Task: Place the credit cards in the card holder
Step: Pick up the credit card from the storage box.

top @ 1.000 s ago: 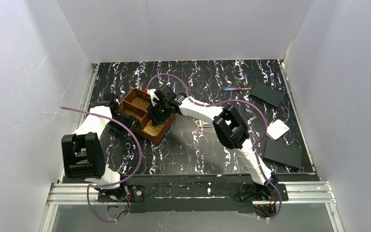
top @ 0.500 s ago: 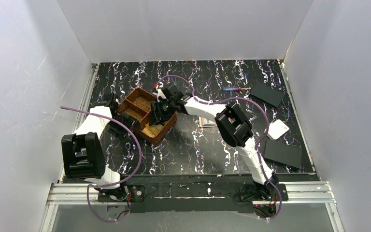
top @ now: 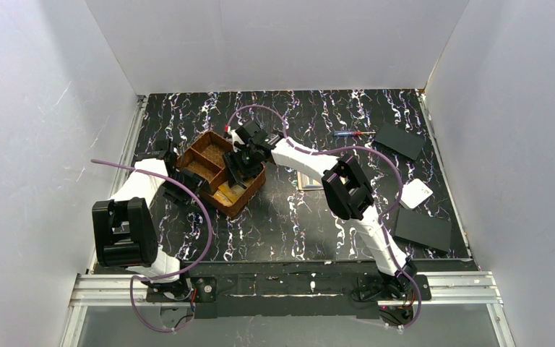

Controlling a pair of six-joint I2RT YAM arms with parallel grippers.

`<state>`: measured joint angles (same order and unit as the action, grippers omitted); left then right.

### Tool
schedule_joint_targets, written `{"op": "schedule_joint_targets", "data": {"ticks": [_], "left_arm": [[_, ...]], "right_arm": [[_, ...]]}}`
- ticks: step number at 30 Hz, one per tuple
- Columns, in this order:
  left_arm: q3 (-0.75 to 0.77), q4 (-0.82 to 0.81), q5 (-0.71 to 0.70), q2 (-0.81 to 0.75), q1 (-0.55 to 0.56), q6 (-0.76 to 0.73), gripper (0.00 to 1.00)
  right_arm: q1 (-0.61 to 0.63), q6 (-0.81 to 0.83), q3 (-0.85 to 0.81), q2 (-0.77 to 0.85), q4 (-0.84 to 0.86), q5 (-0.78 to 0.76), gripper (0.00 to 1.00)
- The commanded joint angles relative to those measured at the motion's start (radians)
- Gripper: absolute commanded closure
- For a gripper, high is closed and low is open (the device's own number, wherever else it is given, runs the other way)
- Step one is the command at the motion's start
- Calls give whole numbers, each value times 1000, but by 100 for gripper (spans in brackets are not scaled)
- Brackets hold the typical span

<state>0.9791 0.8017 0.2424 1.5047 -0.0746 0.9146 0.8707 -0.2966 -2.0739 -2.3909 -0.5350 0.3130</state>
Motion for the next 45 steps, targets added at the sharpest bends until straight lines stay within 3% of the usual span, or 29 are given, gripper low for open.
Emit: {"op": "schedule_joint_targets", "data": {"ticks": [1, 10, 16, 27, 28, 32, 36, 41, 45], "left_arm": [[-6, 24, -6, 3, 3, -15, 43], [-5, 31, -9, 2, 4, -23, 43], [-7, 31, -6, 15, 8, -25, 48], [-10, 26, -9, 26, 8, -29, 56], [-11, 26, -11, 25, 7, -30, 57], [-12, 28, -9, 22, 8, -37, 60], [-12, 38, -13, 16, 8, -39, 62], [-5, 54, -19, 11, 7, -47, 66], [-4, 56, -13, 11, 7, -47, 70]], "right_arm": [[17, 64, -22, -30, -86, 1, 30], [40, 4, -26, -81, -30, 129, 37], [40, -450, 152, -21, 466, 390, 44], [-12, -484, 173, 71, 582, 365, 58], [-13, -450, 160, 78, 549, 333, 58], [-11, -61, -14, 68, 131, 33, 53], [-2, 171, -119, 13, -56, -129, 52], [39, 338, -153, -7, -125, -288, 48], [63, 381, -158, -17, -135, -345, 44]]}}
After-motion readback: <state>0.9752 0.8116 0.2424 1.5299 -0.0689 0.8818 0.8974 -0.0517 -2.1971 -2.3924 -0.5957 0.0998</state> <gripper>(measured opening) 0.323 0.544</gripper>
